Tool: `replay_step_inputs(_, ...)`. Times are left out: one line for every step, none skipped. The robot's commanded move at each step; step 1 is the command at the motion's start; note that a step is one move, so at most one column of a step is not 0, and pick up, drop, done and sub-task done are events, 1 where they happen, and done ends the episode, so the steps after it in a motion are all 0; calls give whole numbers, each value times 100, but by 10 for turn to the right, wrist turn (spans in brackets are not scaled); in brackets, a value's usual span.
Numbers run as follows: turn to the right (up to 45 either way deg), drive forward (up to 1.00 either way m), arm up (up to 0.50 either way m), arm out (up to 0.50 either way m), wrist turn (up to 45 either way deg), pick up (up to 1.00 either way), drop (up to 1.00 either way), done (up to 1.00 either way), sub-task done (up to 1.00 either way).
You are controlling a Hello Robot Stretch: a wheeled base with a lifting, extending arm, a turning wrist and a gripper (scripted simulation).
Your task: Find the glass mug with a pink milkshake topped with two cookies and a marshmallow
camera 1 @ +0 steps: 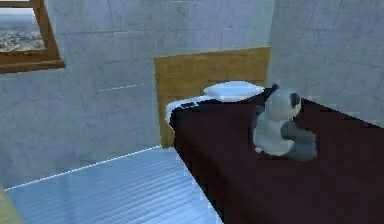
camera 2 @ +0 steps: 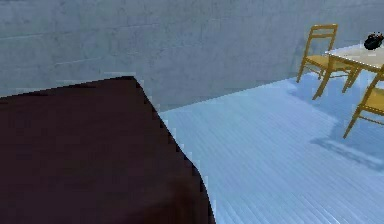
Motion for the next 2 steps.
replay_step_inputs(-450, 0, 0, 0, 0, 0, 0, 0, 0)
replay_step_inputs(-330, 0, 0, 0, 0, 0, 0, 0, 0)
